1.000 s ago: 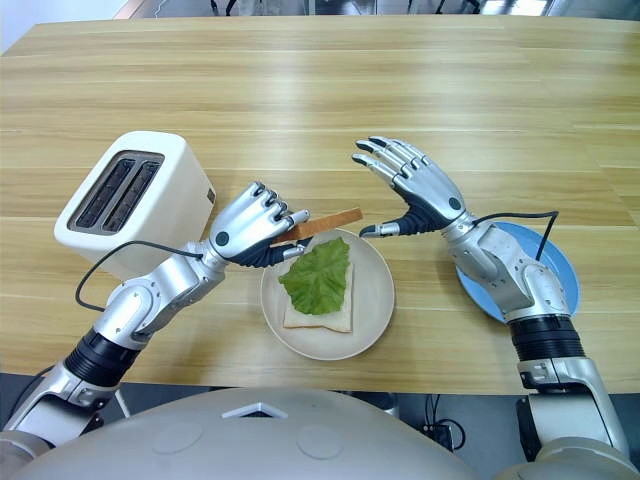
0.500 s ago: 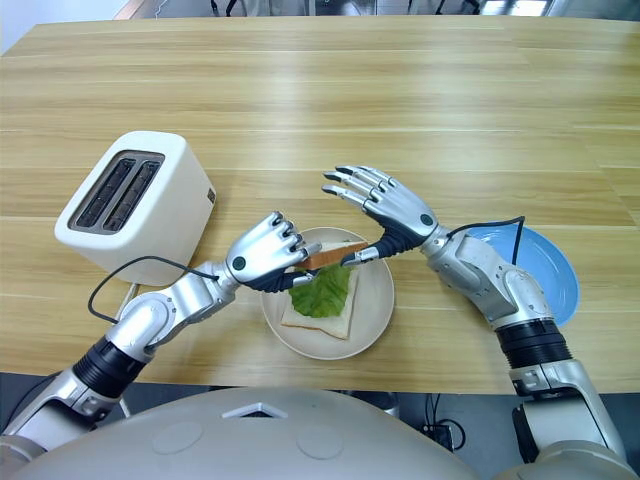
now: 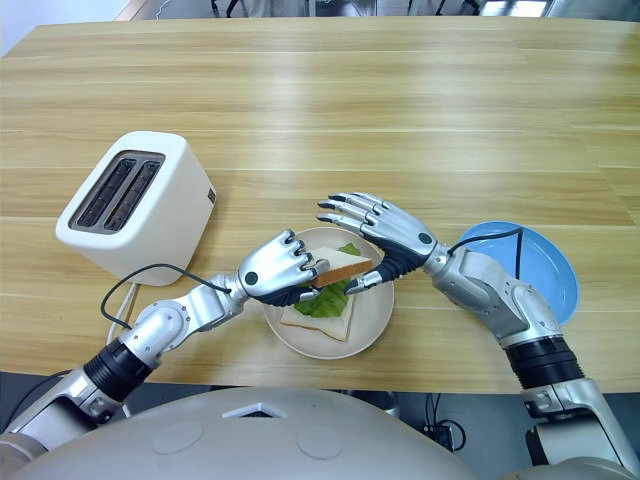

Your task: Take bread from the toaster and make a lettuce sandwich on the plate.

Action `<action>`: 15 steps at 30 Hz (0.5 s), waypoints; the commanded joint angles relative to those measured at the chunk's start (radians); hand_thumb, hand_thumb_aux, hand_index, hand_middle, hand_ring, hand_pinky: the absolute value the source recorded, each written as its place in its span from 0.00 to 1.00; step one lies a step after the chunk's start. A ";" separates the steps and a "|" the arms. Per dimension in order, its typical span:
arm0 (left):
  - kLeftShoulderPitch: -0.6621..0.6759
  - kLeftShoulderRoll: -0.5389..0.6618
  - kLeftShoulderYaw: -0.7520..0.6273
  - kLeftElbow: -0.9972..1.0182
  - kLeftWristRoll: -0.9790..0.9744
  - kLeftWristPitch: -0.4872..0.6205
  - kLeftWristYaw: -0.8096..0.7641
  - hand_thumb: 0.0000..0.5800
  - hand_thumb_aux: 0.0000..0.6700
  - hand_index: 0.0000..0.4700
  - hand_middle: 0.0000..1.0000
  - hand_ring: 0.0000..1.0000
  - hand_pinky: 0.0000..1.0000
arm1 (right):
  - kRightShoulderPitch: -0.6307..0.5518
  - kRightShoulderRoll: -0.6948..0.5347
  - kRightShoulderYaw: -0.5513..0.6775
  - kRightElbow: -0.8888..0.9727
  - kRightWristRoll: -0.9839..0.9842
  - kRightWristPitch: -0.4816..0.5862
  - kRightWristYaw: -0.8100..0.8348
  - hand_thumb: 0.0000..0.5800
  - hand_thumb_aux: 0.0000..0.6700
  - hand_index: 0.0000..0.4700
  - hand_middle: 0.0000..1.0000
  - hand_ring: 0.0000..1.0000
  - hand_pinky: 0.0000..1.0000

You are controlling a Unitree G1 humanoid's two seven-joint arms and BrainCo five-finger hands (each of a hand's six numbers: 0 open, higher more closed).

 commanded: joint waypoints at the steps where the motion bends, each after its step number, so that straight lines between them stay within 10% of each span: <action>1: 0.016 0.011 -0.045 0.031 -0.004 -0.013 -0.027 1.00 1.00 0.98 1.00 1.00 1.00 | 0.023 -0.024 0.007 -0.003 0.036 0.003 0.059 0.00 0.00 0.00 0.00 0.00 0.00; 15: 0.028 0.016 -0.064 0.006 -0.054 -0.030 -0.089 1.00 1.00 0.98 1.00 1.00 1.00 | 0.076 -0.071 0.115 0.122 0.039 0.070 0.275 0.00 0.00 0.00 0.00 0.00 0.00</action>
